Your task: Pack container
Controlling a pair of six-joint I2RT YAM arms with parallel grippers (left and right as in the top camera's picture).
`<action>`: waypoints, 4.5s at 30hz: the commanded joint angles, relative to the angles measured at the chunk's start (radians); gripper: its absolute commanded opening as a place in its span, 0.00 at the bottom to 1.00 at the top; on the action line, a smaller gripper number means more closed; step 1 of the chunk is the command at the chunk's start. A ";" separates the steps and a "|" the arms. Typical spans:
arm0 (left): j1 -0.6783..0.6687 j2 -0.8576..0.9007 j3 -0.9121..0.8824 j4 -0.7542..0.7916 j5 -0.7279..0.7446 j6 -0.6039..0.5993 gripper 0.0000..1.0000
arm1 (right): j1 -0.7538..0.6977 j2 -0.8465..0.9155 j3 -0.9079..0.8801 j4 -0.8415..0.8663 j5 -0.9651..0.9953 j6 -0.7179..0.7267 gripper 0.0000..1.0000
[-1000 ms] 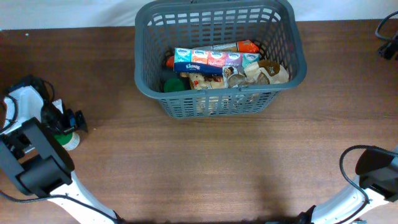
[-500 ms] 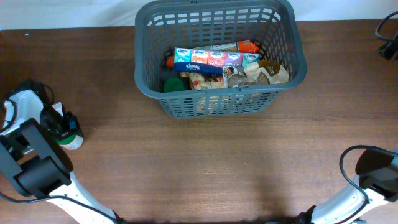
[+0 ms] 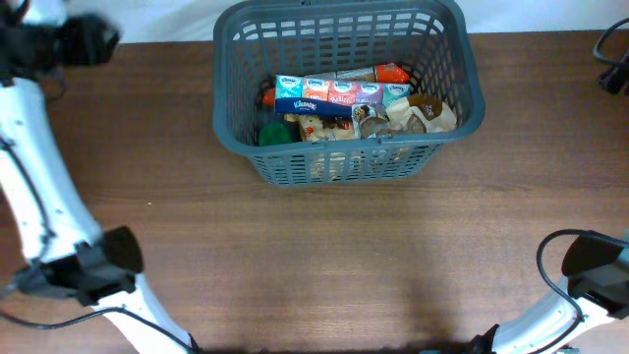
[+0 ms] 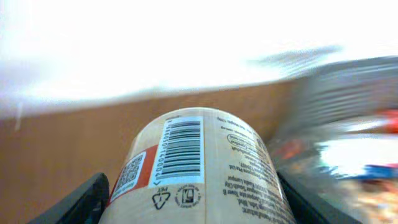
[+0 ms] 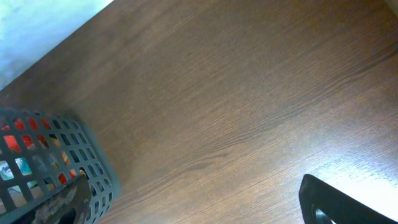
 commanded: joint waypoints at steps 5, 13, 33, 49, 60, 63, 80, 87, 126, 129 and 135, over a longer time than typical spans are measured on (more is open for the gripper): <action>-0.462 -0.023 0.098 -0.031 -0.011 0.512 0.02 | 0.000 0.002 0.010 0.000 -0.015 0.001 0.99; -0.659 0.106 -0.087 -0.135 -0.360 0.658 0.02 | 0.000 0.002 0.010 0.000 -0.015 0.001 0.99; -0.663 0.158 -0.307 -0.183 -0.652 0.532 0.99 | 0.000 0.002 0.010 0.000 -0.015 0.001 0.99; -0.157 -0.041 0.212 -0.106 -0.518 -0.293 0.99 | 0.000 0.002 0.010 0.000 -0.015 0.000 0.99; 0.104 0.059 0.063 -0.163 -0.495 -0.380 0.99 | 0.003 0.015 0.010 0.000 -0.014 0.000 0.99; 0.103 0.068 0.039 -0.164 -0.495 -0.380 0.99 | 0.041 0.006 0.011 0.000 -0.014 0.000 0.99; 0.103 0.068 0.031 -0.164 -0.495 -0.380 0.99 | 0.788 -0.271 -0.045 0.145 0.227 -0.151 0.99; 0.103 0.068 0.031 -0.164 -0.495 -0.380 0.99 | 0.728 -0.800 -0.682 0.841 0.241 -0.115 0.99; 0.103 0.068 0.031 -0.164 -0.495 -0.380 0.99 | 0.521 -1.989 -2.390 1.283 0.158 -0.116 0.99; 0.103 0.068 0.031 -0.164 -0.495 -0.380 0.99 | 0.521 -1.989 -2.390 1.283 0.158 -0.116 0.99; 0.103 0.068 0.031 -0.164 -0.495 -0.380 0.99 | 0.521 -1.989 -2.390 1.283 0.158 -0.116 0.99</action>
